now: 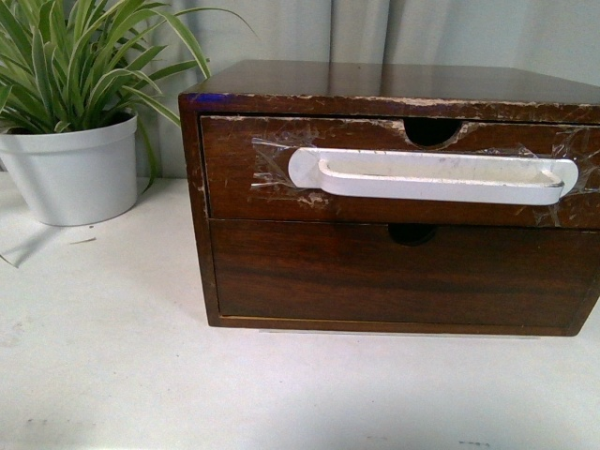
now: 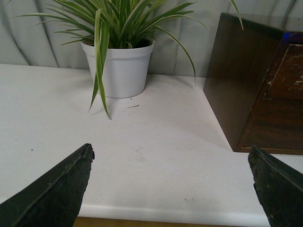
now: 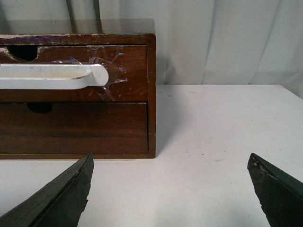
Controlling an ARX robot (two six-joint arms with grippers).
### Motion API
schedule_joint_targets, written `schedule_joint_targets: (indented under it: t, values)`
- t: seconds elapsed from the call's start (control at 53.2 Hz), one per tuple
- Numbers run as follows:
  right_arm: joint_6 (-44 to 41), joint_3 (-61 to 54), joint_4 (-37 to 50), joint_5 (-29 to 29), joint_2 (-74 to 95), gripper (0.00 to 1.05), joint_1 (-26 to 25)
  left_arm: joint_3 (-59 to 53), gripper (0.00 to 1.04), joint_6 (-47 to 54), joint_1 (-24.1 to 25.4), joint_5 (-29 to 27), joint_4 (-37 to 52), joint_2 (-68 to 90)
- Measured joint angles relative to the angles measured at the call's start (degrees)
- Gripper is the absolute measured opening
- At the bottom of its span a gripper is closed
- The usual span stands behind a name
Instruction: Open drawer
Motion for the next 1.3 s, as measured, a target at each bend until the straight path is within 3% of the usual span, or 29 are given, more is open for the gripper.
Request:
schedule_joint_targets:
  t: [1.297]
  values:
    - [0.0,0.0,0.0,0.0,0.0,0.96,0.0,0.0,0.99,0.0,0.0,0.0,0.0,0.0]
